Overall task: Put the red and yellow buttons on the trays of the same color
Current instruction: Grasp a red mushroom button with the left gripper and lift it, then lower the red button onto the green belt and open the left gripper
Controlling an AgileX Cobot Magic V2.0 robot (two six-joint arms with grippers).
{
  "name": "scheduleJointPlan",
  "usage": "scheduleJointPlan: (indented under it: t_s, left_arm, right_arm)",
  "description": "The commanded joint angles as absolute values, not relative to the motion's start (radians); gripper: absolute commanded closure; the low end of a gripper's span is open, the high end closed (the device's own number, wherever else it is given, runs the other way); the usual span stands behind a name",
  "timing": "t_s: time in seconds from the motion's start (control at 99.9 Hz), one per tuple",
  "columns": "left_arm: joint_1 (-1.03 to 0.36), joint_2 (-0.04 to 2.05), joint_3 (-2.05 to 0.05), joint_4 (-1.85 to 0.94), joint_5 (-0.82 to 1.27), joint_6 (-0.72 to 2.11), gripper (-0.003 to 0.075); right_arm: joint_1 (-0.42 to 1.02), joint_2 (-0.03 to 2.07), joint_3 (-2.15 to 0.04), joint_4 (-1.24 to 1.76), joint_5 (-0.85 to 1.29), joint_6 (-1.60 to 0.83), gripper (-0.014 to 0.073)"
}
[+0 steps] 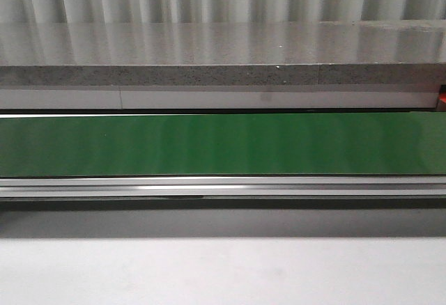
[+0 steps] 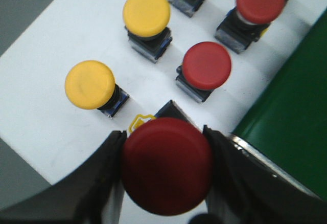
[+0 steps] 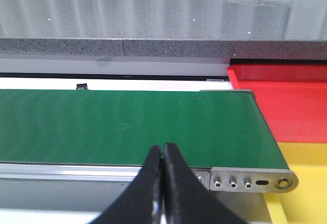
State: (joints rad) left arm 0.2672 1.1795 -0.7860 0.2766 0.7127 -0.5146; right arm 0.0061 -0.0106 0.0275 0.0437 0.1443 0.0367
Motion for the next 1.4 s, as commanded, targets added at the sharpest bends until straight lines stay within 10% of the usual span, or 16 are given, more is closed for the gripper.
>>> scheduleJointPlan:
  t_s: [0.0,1.081,1.221,1.391]
  left_arm:
    - [0.225,1.139,-0.875,0.281,0.738,-0.469,0.0740]
    - [-0.051,1.546,-1.166,0.193,0.796,-0.350,0.0731]
    - [-0.051,1.547,-1.166,0.179,0.799,-0.348,0.0580]
    - [-0.051,1.547,-1.166,0.177,0.805,-0.324,0.0187]
  right_arm:
    - [0.001,-0.027,0.028,0.034,0.066,0.036,0.0661]
    - [0.001,-0.027,0.028,0.034,0.066,0.036,0.0661]
    - [0.001,-0.027,0.028,0.034,0.066,0.036,0.0661]
    - [0.001,-0.027,0.028,0.034,0.066,0.036,0.0661]
